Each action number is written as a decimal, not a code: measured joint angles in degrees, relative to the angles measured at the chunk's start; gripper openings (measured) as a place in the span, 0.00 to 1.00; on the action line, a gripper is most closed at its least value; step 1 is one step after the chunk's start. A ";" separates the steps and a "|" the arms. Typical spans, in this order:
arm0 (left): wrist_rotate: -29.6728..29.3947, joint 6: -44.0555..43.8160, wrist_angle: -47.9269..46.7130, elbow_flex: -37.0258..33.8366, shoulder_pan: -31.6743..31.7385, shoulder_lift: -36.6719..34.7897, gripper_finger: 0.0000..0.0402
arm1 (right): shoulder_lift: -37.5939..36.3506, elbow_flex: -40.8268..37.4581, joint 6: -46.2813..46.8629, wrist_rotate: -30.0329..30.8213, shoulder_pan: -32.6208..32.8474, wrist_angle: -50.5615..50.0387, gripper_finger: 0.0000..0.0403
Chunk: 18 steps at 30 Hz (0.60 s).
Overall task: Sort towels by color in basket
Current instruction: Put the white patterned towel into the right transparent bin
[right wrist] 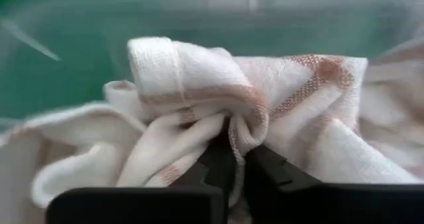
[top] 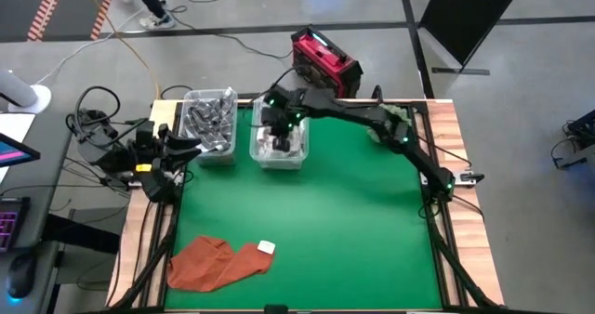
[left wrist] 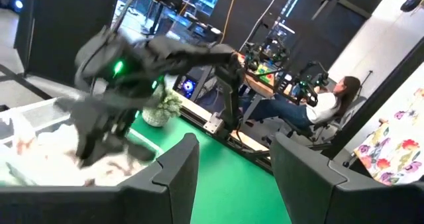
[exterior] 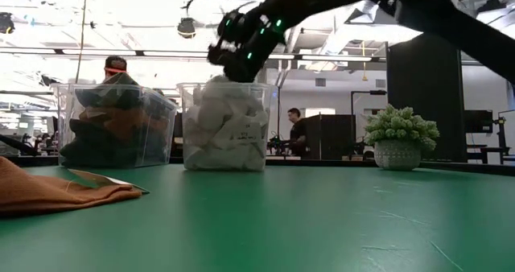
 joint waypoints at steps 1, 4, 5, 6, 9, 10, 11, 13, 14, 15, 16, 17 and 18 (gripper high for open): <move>0.00 0.02 0.00 0.00 0.01 0.00 0.44 | -1.31 0.00 0.00 0.03 -0.09 -0.82 0.17; 0.54 0.14 0.03 0.00 0.01 0.00 0.44 | -4.38 0.04 0.20 0.31 -0.13 -4.29 0.26; 0.95 0.24 0.00 0.00 -0.01 -0.01 0.44 | -5.26 0.04 0.51 0.64 -0.13 -5.64 0.31; 1.47 0.24 -0.06 0.00 0.01 -0.01 0.44 | -5.94 0.04 0.93 0.84 -0.09 -6.62 0.35; 1.68 0.28 -0.24 0.00 0.01 0.00 0.44 | -8.38 0.04 1.76 3.79 0.00 -7.14 0.50; 1.68 0.28 -0.28 0.00 0.01 0.00 0.44 | -9.21 0.04 1.66 4.53 0.00 -6.65 0.55; 1.68 0.29 -0.28 0.00 0.00 0.00 0.44 | -9.99 0.04 1.24 5.04 0.12 -5.71 0.59; 1.70 0.28 -0.30 0.00 0.01 0.00 0.44 | -10.72 0.10 1.06 6.00 0.11 -2.07 0.65; 1.70 0.28 -0.30 0.00 0.00 0.00 0.44 | -10.77 0.15 0.80 6.44 0.10 0.28 0.67; 1.70 0.27 -0.30 0.00 0.01 0.00 0.44 | -10.67 0.15 0.37 6.43 0.07 2.27 0.68; 1.70 0.19 -0.32 0.00 0.01 0.00 0.44 | -10.14 0.15 -0.31 6.45 0.08 4.07 0.68; 1.70 0.04 -0.32 0.00 0.01 0.00 0.44 | -9.46 0.15 -0.62 6.40 0.08 5.80 0.68; 1.72 -0.07 -0.32 0.00 -0.01 0.00 0.44 | -8.53 0.15 -1.00 6.40 0.02 7.22 0.68</move>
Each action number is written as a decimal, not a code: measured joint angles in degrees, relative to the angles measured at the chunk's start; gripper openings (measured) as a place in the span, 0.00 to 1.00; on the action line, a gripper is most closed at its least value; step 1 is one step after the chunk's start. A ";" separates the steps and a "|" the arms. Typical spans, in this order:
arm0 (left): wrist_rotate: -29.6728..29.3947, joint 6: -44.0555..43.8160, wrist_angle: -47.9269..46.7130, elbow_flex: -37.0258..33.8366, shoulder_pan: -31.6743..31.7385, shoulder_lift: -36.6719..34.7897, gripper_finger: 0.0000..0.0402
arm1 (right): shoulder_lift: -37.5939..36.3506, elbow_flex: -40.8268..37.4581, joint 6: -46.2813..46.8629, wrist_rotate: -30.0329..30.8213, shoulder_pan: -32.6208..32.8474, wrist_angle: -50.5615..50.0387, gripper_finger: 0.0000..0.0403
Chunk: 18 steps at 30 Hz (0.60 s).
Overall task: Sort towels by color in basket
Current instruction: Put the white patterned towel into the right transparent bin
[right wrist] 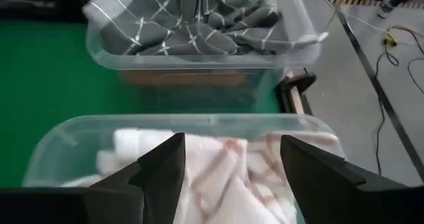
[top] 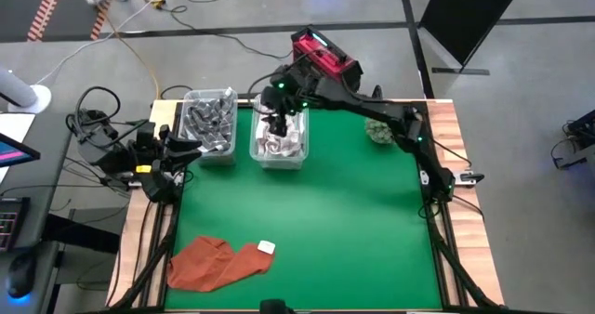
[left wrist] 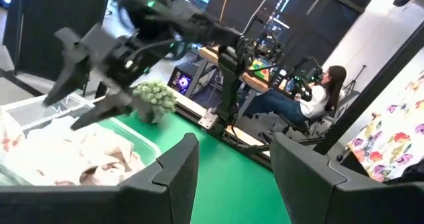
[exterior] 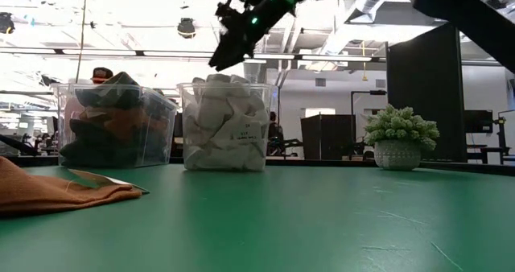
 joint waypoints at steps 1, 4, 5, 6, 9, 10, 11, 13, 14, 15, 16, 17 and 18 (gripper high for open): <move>0.00 -0.29 -0.04 0.00 0.01 0.00 0.44 | 1.00 0.00 -0.39 -0.05 -0.18 0.92 0.68; -0.01 -0.41 -0.10 0.00 0.00 0.00 0.44 | 5.47 0.00 -2.02 -0.34 -0.95 2.51 0.67; -0.02 -0.54 -0.11 0.00 0.02 0.00 0.44 | 7.36 0.00 -2.66 -0.35 -1.33 2.37 0.66; -0.13 -0.76 -0.11 0.00 0.02 0.00 0.44 | 9.28 0.00 -3.36 -0.36 -1.71 2.02 0.66; -1.29 -1.40 -0.13 0.00 0.02 0.00 0.44 | 14.50 -0.01 -3.70 -0.74 -2.46 1.52 0.64; -1.56 -1.47 -0.13 0.00 0.02 0.00 0.44 | 15.53 0.10 -3.68 -1.09 -2.46 1.71 0.63; -1.77 -1.61 -0.13 0.00 0.02 0.00 0.44 | 16.20 0.26 -3.73 -1.10 -2.35 1.78 0.62; -1.90 -1.81 -0.13 0.00 0.02 0.00 0.44 | 16.63 0.89 -4.78 -0.32 -2.34 1.17 0.60; -1.92 -1.81 -0.11 0.00 0.00 0.00 0.44 | 16.73 1.33 -5.32 0.12 -2.34 0.93 0.59; -1.92 -1.81 -0.12 0.00 0.00 0.00 0.44 | 16.72 2.04 -6.26 0.33 -2.34 0.39 0.58; -1.92 -1.81 -0.12 0.00 0.01 0.00 0.44 | 16.22 2.71 -6.93 0.74 -2.29 -0.32 0.57; -1.92 -1.81 -0.12 0.00 0.01 0.00 0.44 | 15.78 3.30 -7.43 1.20 -2.19 -0.90 0.56; -1.92 -1.83 -0.09 0.00 0.01 0.00 0.44 | 15.12 3.94 -7.47 1.26 -2.13 -1.32 0.55</move>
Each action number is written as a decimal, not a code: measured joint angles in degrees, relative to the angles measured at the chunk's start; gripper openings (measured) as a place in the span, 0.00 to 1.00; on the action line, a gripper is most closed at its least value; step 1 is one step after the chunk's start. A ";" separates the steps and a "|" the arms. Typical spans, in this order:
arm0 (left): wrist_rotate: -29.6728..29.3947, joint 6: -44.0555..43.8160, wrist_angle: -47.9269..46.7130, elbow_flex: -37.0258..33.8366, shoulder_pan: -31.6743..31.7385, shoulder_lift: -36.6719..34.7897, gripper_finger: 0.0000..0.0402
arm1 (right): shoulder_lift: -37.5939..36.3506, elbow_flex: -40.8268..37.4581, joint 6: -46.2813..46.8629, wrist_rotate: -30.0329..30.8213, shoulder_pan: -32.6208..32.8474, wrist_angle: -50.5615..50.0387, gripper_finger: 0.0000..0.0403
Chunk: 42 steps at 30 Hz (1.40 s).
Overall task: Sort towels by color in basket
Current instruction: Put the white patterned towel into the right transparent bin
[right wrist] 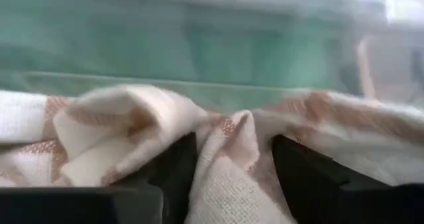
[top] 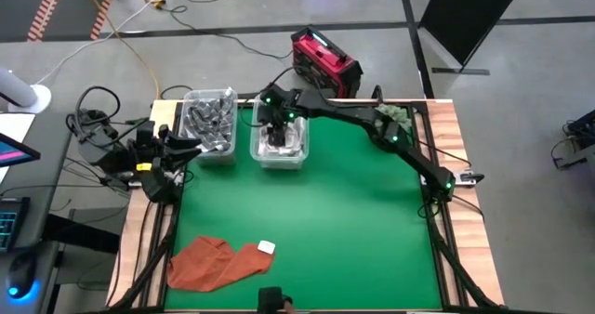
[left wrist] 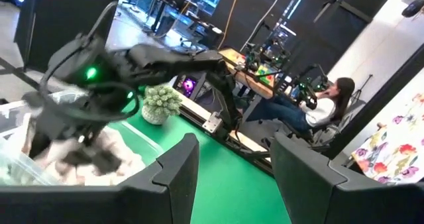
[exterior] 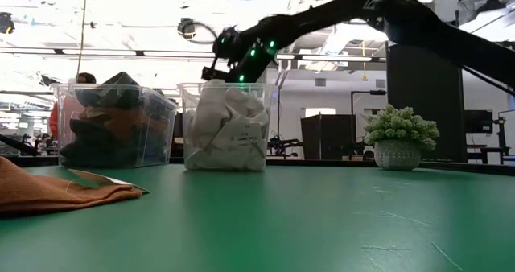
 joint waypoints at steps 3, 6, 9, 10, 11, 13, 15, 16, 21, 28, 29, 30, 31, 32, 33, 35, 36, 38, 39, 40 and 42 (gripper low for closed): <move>0.00 -0.16 0.01 0.00 -0.02 0.00 0.44 | -4.19 -0.20 1.02 0.68 0.25 -0.74 0.53; 1.07 0.53 -0.08 0.00 -0.01 0.00 0.44 | -8.07 0.04 1.91 0.66 0.21 -1.60 0.53; 1.99 0.72 -1.72 0.00 -0.02 0.00 0.44 | -10.26 0.02 4.10 0.68 0.23 -3.81 0.53; 2.02 0.67 -2.11 0.00 -0.02 0.00 0.44 | -10.74 -0.04 4.90 1.00 0.24 -5.31 0.53; 2.04 0.60 -2.39 0.00 -0.02 0.00 0.44 | -11.26 -0.09 5.34 1.38 0.25 -6.40 0.53; 2.05 0.58 -2.61 0.00 0.00 0.00 0.44 | -12.31 -0.10 5.37 1.49 0.25 -6.67 0.54; 2.08 0.50 -2.53 0.00 -0.02 0.00 0.44 | -12.78 0.04 5.05 1.49 0.07 -4.92 0.54; 2.08 0.50 -2.55 0.00 0.01 0.00 0.44 | -12.83 0.06 5.07 1.47 -0.19 -3.95 0.54; 2.14 -1.20 -2.55 0.00 0.00 0.04 0.44 | -9.67 -0.08 3.70 1.18 -1.91 -1.03 0.54; 0.56 -2.75 -3.38 0.00 -0.01 0.50 0.44 | -4.02 0.02 1.98 -3.42 -3.94 0.22 0.54; 0.23 -3.30 -3.75 0.00 -0.02 0.48 0.44 | -3.21 -0.03 1.90 -3.65 -4.02 -0.29 0.54; -0.17 -3.88 -3.98 0.00 0.01 0.48 0.44 | -2.61 -0.09 1.88 -3.94 -4.11 -1.06 0.54; -0.67 -4.35 -4.26 0.00 0.01 0.48 0.44 | -2.33 -0.09 1.88 -4.44 -4.16 -1.90 0.54; -1.04 -4.70 -4.49 0.00 0.01 0.48 0.44 | -2.33 -0.09 1.88 -4.63 -4.18 -2.40 0.54; -1.15 -4.98 -4.56 0.00 0.01 0.48 0.44 | -2.45 -0.06 1.69 -4.70 -4.16 -2.80 0.54; -1.26 -5.41 -4.59 0.00 0.01 0.50 0.44 | -2.96 0.04 1.34 -4.79 -4.05 -3.56 0.54; -1.25 -5.68 -4.59 0.00 0.01 0.50 0.44 | -3.42 0.03 1.65 -4.78 -4.02 -4.31 0.54; -1.26 -6.01 -4.58 0.00 0.01 0.53 0.44 | -4.72 -0.02 3.43 -4.78 -3.94 -4.85 0.54; -1.24 -6.02 -4.64 0.00 0.01 0.66 0.44 | -5.74 0.06 4.36 -4.78 -3.92 -5.21 0.54; -1.09 -6.01 -4.81 0.00 0.01 0.84 0.44 | -7.06 0.08 5.31 -4.80 -3.86 -5.31 0.54; 0.17 -5.82 -5.93 0.00 0.01 1.35 0.44 | -9.97 0.07 6.69 -4.78 -3.53 -5.23 0.54</move>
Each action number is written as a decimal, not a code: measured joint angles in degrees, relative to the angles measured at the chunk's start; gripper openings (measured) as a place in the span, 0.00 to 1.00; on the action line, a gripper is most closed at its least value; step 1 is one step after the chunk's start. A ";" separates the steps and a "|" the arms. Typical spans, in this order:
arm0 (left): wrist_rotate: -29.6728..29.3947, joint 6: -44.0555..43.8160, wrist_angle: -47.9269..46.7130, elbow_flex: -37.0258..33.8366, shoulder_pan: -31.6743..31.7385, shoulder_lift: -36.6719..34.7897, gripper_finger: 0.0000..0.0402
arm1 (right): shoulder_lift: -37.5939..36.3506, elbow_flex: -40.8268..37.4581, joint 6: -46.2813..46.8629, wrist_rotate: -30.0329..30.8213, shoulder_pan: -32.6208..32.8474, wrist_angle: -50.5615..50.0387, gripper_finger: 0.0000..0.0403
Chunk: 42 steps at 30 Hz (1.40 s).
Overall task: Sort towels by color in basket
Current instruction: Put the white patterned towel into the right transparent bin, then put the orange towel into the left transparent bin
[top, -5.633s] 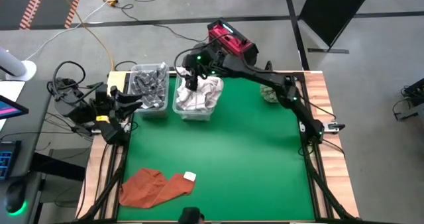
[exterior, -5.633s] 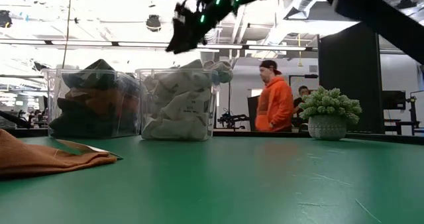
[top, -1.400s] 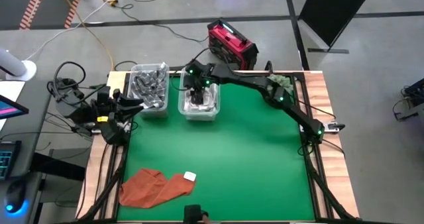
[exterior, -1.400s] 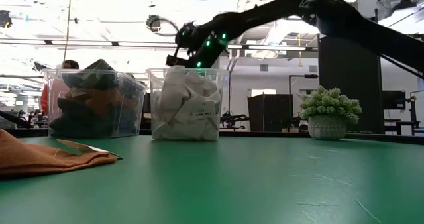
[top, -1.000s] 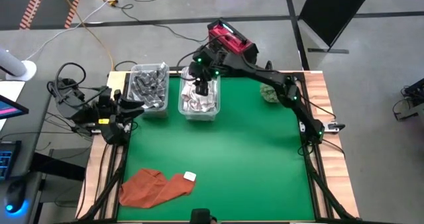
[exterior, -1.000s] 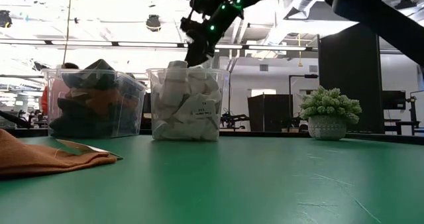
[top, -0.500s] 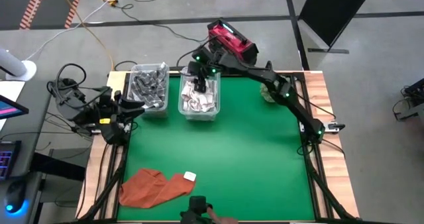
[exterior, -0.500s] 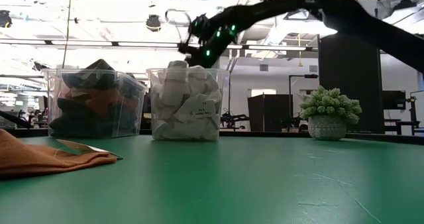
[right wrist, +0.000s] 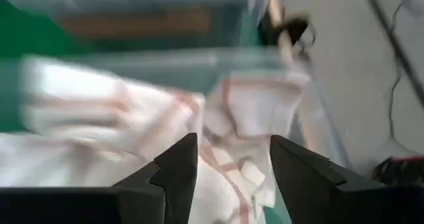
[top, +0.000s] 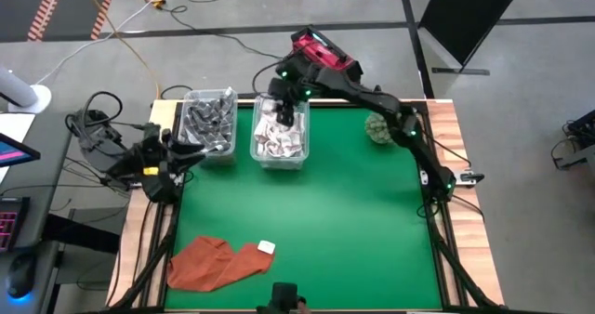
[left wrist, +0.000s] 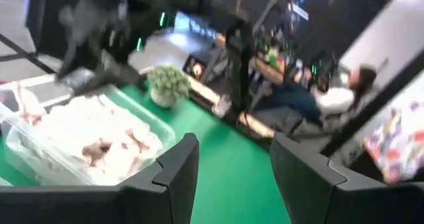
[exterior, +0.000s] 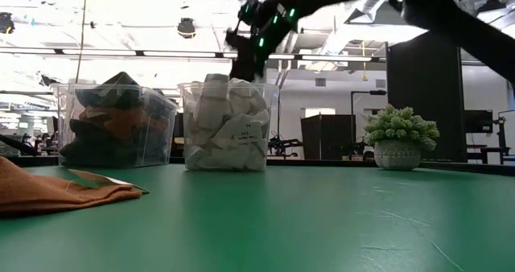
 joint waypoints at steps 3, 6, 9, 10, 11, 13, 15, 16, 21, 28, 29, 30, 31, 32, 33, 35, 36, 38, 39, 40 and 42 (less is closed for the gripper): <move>3.71 -0.74 -3.43 0.02 0.00 2.04 0.44 | -4.27 0.05 1.63 0.03 1.17 -1.38 0.54; 9.56 -5.75 -10.73 0.02 -0.02 6.27 0.44 | -8.45 -0.03 3.86 0.59 3.11 -3.66 0.54; 18.57 -11.94 -18.49 -0.50 -0.02 12.58 0.44 | -13.03 -0.02 6.39 3.58 5.76 -6.23 0.54; 21.72 -13.25 -20.52 -0.76 -0.02 14.86 0.44 | -14.25 0.03 7.27 4.81 6.80 -7.41 0.54; 24.51 -14.07 -21.78 -1.16 -0.02 16.98 0.44 | -15.57 0.05 8.28 5.87 7.77 -8.15 0.54; 29.97 -14.85 -22.71 -2.24 -0.04 21.39 0.44 | -17.47 0.05 10.77 8.05 10.01 -10.40 0.54; 36.15 -15.00 -22.67 -3.24 -0.24 25.28 0.44 | -19.17 0.05 13.68 10.21 12.36 -11.80 0.54; 39.88 -14.70 -22.65 -3.70 -0.44 27.24 0.44 | -19.86 0.05 15.20 11.27 13.65 -13.03 0.54; 55.00 -7.26 -22.67 -4.91 -4.36 36.23 0.44 | -22.28 0.05 23.17 16.77 20.21 -17.78 0.54; 58.67 2.25 -21.07 -6.77 -10.12 47.35 0.44 | -22.27 -0.03 30.52 26.39 29.25 -18.86 0.54; 58.65 2.76 -20.52 -7.16 -10.36 48.85 0.44 | -22.14 -0.01 31.31 27.27 30.26 -18.60 0.54; 58.61 3.26 -20.20 -7.42 -10.56 50.22 0.44 | -22.02 -0.01 31.99 28.19 31.08 -18.62 0.54; 58.61 3.68 -19.81 -7.69 -10.76 51.41 0.44 | -21.93 -0.03 32.68 28.93 31.94 -18.66 0.54; 58.62 4.12 -19.62 -7.96 -10.99 52.45 0.44 | -21.85 -0.03 33.22 29.70 32.58 -18.53 0.54; 58.58 4.77 -19.30 -8.22 -11.24 53.36 0.44 | -21.83 -0.03 33.67 30.15 33.02 -18.20 0.54; 58.62 6.03 -17.74 -8.61 -11.77 55.13 0.44 | -21.87 -0.03 34.71 31.19 33.66 -17.30 0.54; 58.60 6.43 -17.13 -8.63 -12.06 55.95 0.44 | -21.90 -0.03 35.09 31.61 33.89 -17.07 0.54; 58.58 6.97 -16.05 -8.63 -12.34 57.49 0.44 | -21.90 -0.03 35.43 31.75 34.11 -16.52 0.54; 58.57 6.98 -15.67 -8.63 -12.47 58.33 0.44 | -21.90 -0.03 35.69 31.78 34.22 -16.16 0.54; 58.51 7.00 -15.13 -8.61 -12.56 59.09 0.43 | -21.89 -0.03 35.73 31.78 34.23 -15.84 0.54; 58.43 7.17 -14.24 -8.48 -12.84 60.12 0.40 | -21.88 -0.03 35.75 31.80 34.23 -15.20 0.54</move>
